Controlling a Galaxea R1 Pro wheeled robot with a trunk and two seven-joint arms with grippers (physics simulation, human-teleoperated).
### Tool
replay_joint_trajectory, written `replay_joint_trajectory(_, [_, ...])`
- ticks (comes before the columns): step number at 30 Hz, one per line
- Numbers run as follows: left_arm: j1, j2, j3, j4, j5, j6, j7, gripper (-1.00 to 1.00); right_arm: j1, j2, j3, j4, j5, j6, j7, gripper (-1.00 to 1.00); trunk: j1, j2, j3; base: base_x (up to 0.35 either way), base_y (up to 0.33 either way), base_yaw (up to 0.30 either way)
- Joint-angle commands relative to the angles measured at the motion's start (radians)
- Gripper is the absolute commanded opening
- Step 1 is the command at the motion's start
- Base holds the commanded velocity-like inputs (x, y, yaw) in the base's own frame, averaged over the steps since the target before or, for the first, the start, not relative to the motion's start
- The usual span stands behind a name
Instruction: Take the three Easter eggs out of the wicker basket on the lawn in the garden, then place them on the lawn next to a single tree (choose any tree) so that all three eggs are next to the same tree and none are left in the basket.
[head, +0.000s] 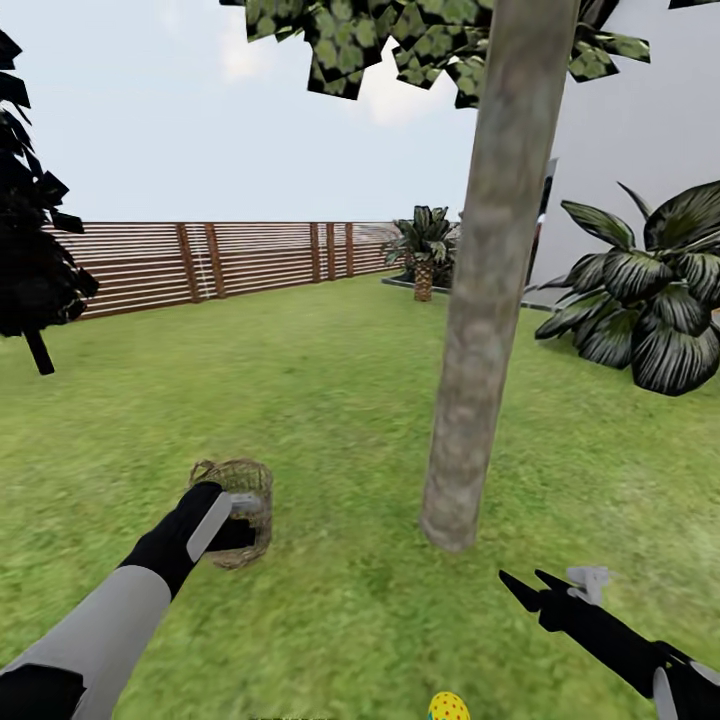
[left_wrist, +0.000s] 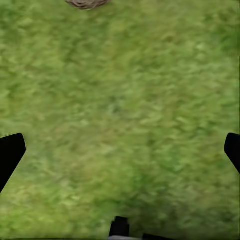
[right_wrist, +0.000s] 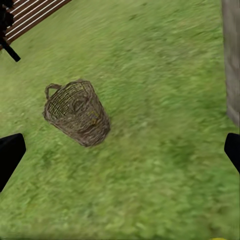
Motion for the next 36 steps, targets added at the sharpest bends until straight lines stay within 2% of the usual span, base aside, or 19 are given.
replay_joint_trajectory(1, [-0.001, 0.001, -0.006, -0.001, 0.01, 0.002, 0.009, 1.0, -0.001, 0.0, -0.002, -0.001, 0.003, 0.007, 0.006, 1.0, -0.004, 0.006, 0.001, 0.0, 0.0, 0.274])
replay_joint_trajectory(36, [-0.001, 0.001, -0.007, -0.002, 0.01, 0.002, 0.01, 1.0, 0.0, 0.0, 0.033, 0.018, 0.005, 0.007, 0.003, 1.0, -0.138, 0.251, 0.095, 0.0, 0.0, 0.274])
